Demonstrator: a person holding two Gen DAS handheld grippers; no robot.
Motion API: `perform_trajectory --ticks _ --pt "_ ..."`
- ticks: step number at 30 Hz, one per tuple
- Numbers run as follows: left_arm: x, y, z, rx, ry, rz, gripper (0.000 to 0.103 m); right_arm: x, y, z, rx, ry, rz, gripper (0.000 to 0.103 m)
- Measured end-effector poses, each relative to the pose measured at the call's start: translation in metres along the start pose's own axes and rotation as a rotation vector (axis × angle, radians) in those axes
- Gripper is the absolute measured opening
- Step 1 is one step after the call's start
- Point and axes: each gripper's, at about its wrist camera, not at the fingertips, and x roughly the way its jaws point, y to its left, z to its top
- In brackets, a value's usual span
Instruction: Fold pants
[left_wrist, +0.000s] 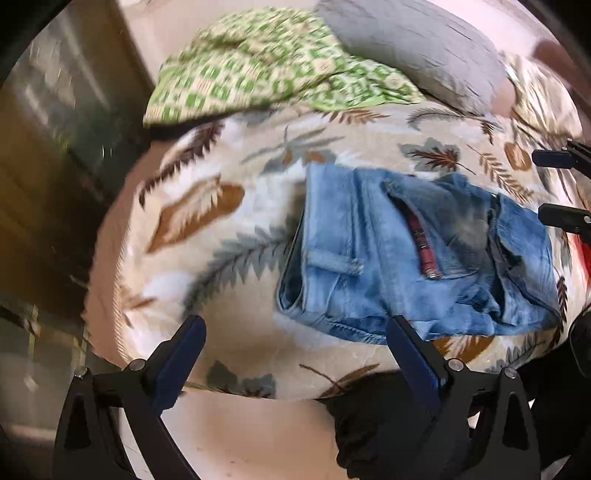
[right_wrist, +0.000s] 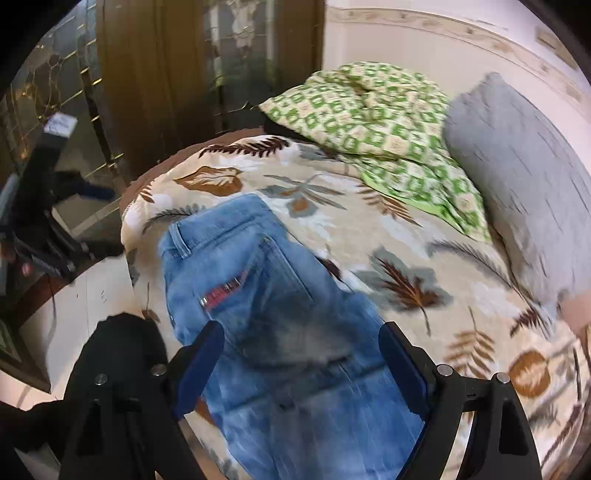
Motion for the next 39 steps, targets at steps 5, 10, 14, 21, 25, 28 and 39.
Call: perform_trajectory --ticks 5,10,14,21,25,28,39 --pt "0.026 0.015 -0.013 -0.122 -0.02 -0.08 0.098 0.031 0.016 0.03 -0.02 0.047 0.0 0.088" --pt "0.057 0.014 -0.014 -0.129 -0.061 -0.166 0.098 0.063 0.028 0.064 0.011 0.065 0.027 0.088" --pt "0.09 -0.002 -0.003 -0.058 -0.043 -0.205 0.099 0.086 0.034 0.08 0.016 0.088 0.012 0.088" --pt "0.099 0.001 -0.005 -0.028 -0.062 -0.271 0.056 0.116 0.029 0.096 0.024 0.145 0.017 0.088" --pt "0.101 0.008 -0.006 -0.033 -0.063 -0.314 0.055 0.154 0.027 0.108 0.03 0.199 0.039 0.088" --pt "0.102 0.006 -0.005 -0.026 -0.068 -0.306 0.055 0.188 0.027 0.111 0.048 0.235 0.058 0.088" --pt "0.044 -0.002 -0.002 0.015 -0.168 -0.303 0.031 0.167 0.035 0.103 -0.025 0.157 0.145 0.042"
